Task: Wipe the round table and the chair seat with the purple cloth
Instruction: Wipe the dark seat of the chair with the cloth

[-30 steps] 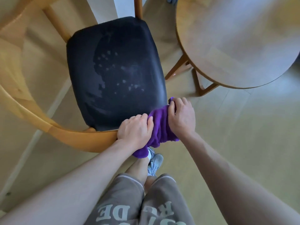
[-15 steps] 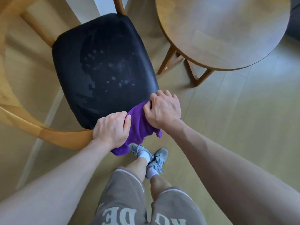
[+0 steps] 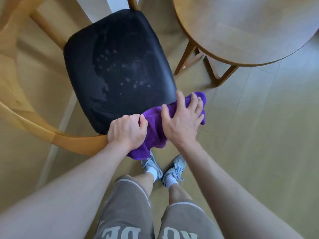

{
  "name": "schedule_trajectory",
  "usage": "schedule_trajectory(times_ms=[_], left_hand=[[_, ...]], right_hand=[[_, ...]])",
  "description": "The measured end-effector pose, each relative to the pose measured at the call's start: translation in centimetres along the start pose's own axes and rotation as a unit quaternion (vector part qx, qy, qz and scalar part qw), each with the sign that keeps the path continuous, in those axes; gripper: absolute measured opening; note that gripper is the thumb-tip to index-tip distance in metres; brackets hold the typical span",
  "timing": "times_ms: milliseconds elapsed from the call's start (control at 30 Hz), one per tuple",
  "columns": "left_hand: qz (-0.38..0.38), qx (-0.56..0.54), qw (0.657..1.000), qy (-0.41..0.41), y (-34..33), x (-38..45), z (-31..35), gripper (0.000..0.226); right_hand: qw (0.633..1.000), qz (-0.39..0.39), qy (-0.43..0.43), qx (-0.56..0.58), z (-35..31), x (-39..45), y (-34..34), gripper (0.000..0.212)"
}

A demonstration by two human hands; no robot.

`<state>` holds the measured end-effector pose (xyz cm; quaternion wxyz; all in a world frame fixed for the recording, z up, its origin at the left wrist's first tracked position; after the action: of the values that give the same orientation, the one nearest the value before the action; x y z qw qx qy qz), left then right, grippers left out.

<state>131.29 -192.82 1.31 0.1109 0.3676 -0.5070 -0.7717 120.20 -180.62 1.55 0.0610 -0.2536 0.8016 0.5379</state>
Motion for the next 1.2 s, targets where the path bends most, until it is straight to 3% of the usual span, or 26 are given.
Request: schedule_trajectory(times_ms=[100, 200, 300, 433, 500, 600, 700, 800, 867, 1033, 1200], left_hand=[[0.014, -0.009, 1.000, -0.022, 0.1, -0.2, 0.1, 0.041], [0.017, -0.010, 0.999, -0.044, 0.3, -0.3, 0.1, 0.037], [0.022, -0.016, 0.998, -0.063, 0.4, -0.4, 0.1, 0.036], [0.007, -0.026, 0.997, -0.077, 0.5, -0.4, 0.0, 0.040], [-0.002, -0.025, 0.997, -0.077, 0.5, -0.4, 0.0, 0.039], [-0.007, -0.026, 0.997, -0.075, 0.3, -0.4, -0.1, 0.038], [-0.010, -0.020, 0.997, -0.076, 0.2, -0.3, -0.2, 0.035], [-0.011, -0.017, 0.996, -0.087, 0.0, -0.2, -0.3, 0.034], [-0.006, -0.017, 0.995, -0.093, 0.1, -0.3, -0.2, 0.034], [-0.006, -0.014, 0.996, -0.091, 0.3, -0.3, -0.1, 0.035], [-0.001, -0.018, 0.995, -0.098, 0.3, -0.4, -0.2, 0.036]], right_hand=[[0.998, 0.024, 0.001, -0.049, -0.1, -0.2, -0.8, 0.039], [0.990, 0.050, 0.063, -0.115, 0.1, 1.0, -0.3, 0.034], [0.983, 0.026, 0.107, -0.143, 0.1, 2.0, 0.3, 0.034], [0.978, -0.018, 0.103, -0.183, -0.7, 3.2, 0.6, 0.037], [0.982, -0.010, 0.057, -0.179, -1.2, 3.6, 0.5, 0.035], [0.992, 0.058, -0.101, -0.051, -1.5, 3.2, 0.0, 0.029], [0.966, 0.099, -0.227, 0.077, -2.1, 1.8, -1.0, 0.043], [0.947, 0.105, -0.268, 0.145, -3.0, 0.2, -1.8, 0.069], [0.945, 0.078, -0.278, 0.154, -3.2, 0.3, -1.5, 0.074], [0.953, 0.013, -0.280, 0.114, -2.6, 2.1, 0.8, 0.051], [0.983, -0.004, -0.183, -0.020, -2.6, 3.7, 1.7, 0.016]])
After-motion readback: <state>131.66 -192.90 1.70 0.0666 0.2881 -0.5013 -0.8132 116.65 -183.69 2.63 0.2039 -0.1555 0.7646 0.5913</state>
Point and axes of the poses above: each hand's wrist, its own x-axis towards the middle knuckle, its own y-axis out of the back of the hand, z = x × y, the point moved 1 cm from there along x, towards the middle knuckle, and after that the axes turned 6 degrees about -z, right-handed, at the moved point
